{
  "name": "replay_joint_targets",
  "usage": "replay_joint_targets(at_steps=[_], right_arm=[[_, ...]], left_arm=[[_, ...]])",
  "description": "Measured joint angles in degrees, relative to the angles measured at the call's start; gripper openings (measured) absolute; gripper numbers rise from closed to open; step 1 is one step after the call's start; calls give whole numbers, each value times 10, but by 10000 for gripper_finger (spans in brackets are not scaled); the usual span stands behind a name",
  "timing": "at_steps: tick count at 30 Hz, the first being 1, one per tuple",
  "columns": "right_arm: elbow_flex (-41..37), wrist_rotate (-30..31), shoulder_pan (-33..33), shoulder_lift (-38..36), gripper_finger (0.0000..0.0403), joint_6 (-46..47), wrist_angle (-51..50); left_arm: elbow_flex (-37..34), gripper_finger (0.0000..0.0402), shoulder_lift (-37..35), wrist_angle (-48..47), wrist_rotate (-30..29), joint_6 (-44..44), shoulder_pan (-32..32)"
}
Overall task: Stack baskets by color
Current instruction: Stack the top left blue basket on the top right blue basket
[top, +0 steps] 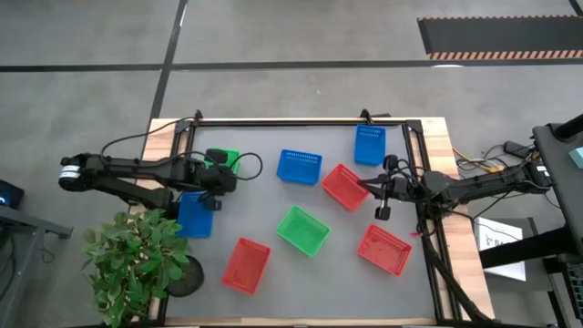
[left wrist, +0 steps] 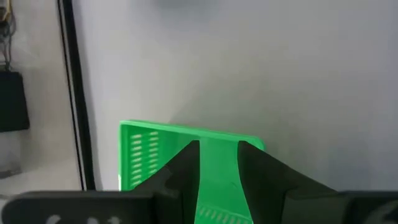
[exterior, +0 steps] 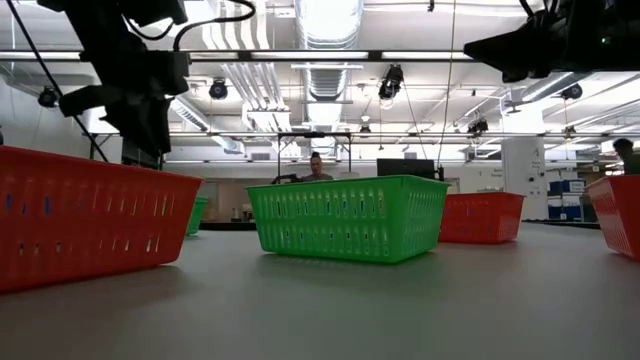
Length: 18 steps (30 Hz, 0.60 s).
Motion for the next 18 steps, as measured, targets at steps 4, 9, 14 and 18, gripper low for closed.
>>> replay_joint_targets(at_steps=[4, 9, 14, 18], right_arm=[[0, 0, 0, 0, 9, 9, -15], [-1, 0, 0, 1, 9, 10, -15], [-2, 0, 0, 8, 9, 5, -14], [0, 0, 0, 15, 9, 3, -12]], left_arm=[[-11, 91, 0, -3, 1, -16, -1], [-25, 90, 0, 61, 0, -95, -10], [-25, 90, 15, 236, -15, -116, -53], [-25, 90, 42, 394, -15, -114, -92]])
